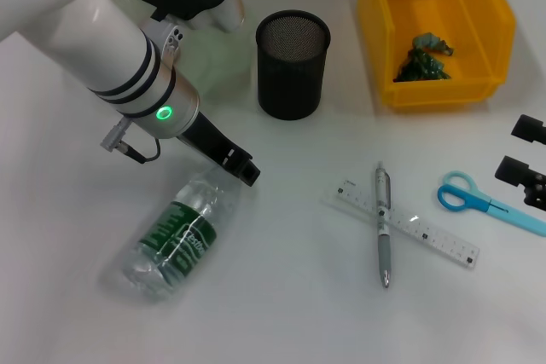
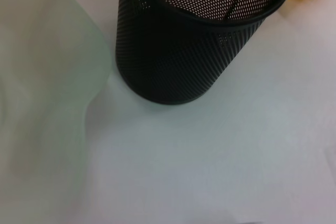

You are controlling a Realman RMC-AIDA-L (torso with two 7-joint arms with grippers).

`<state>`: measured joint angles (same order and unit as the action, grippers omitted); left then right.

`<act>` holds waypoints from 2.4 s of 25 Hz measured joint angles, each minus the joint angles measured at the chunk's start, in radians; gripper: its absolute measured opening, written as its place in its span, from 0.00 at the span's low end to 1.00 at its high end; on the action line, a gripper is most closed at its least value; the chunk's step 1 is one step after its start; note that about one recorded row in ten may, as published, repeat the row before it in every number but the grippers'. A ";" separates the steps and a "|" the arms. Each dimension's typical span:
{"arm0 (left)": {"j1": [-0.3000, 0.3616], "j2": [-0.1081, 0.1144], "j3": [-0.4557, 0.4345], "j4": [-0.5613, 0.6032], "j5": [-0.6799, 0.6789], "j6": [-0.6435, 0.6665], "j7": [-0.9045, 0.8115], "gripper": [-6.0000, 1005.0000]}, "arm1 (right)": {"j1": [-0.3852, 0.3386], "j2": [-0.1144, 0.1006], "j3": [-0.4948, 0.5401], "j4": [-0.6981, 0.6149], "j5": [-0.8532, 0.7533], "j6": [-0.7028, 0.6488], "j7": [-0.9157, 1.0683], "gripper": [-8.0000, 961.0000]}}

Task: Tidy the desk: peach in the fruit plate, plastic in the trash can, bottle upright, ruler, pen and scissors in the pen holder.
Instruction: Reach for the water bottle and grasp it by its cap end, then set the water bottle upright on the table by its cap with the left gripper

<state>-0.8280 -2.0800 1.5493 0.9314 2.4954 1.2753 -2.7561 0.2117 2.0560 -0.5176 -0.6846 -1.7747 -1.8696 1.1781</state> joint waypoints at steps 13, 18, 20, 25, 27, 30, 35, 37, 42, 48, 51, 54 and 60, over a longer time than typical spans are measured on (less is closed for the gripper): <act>0.115 0.007 -0.030 0.208 -0.062 0.026 0.042 0.45 | 0.000 -0.002 0.003 0.002 0.002 0.000 0.000 0.72; 0.249 0.010 -0.129 0.351 -0.261 0.060 0.232 0.45 | 0.000 -0.002 0.007 0.002 0.006 -0.003 0.002 0.72; 0.294 0.011 -0.184 0.356 -0.348 0.069 0.323 0.45 | 0.001 -0.002 0.008 0.002 0.007 -0.006 0.007 0.72; 0.387 0.011 -0.279 0.332 -0.535 0.092 0.564 0.45 | 0.013 -0.003 0.009 0.001 0.009 -0.010 0.020 0.72; 0.428 0.011 -0.298 0.324 -0.595 0.096 0.671 0.45 | 0.017 -0.003 0.010 0.002 0.009 -0.011 0.022 0.72; 0.476 0.011 -0.334 0.277 -0.693 0.099 0.821 0.45 | 0.023 -0.004 0.010 0.002 0.009 -0.012 0.032 0.72; 0.501 0.012 -0.411 0.128 -0.856 0.139 1.034 0.45 | 0.027 0.000 0.010 0.002 0.009 -0.013 0.039 0.72; 0.499 0.013 -0.450 0.051 -0.915 0.162 1.127 0.45 | 0.029 0.003 0.010 0.002 0.009 -0.013 0.039 0.72; 0.485 0.013 -0.506 -0.125 -1.018 0.188 1.342 0.45 | 0.037 0.005 0.019 0.022 0.010 -0.012 0.039 0.72; 0.485 0.014 -0.528 -0.281 -1.120 0.190 1.561 0.45 | 0.042 0.007 0.023 0.037 0.011 -0.012 0.033 0.72; 0.485 0.013 -0.555 -0.337 -1.150 0.196 1.642 0.45 | 0.042 0.009 0.024 0.042 0.019 -0.013 0.030 0.72; 0.483 0.012 -0.575 -0.376 -1.169 0.203 1.705 0.45 | 0.047 0.010 0.024 0.057 0.023 -0.013 0.026 0.72; 0.481 0.011 -0.583 -0.397 -1.182 0.183 1.774 0.45 | 0.051 0.012 0.024 0.062 0.024 -0.013 0.022 0.72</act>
<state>-0.3470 -2.0689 0.9663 0.5342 1.3135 1.4584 -0.9820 0.2626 2.0677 -0.4939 -0.6225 -1.7505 -1.8822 1.1999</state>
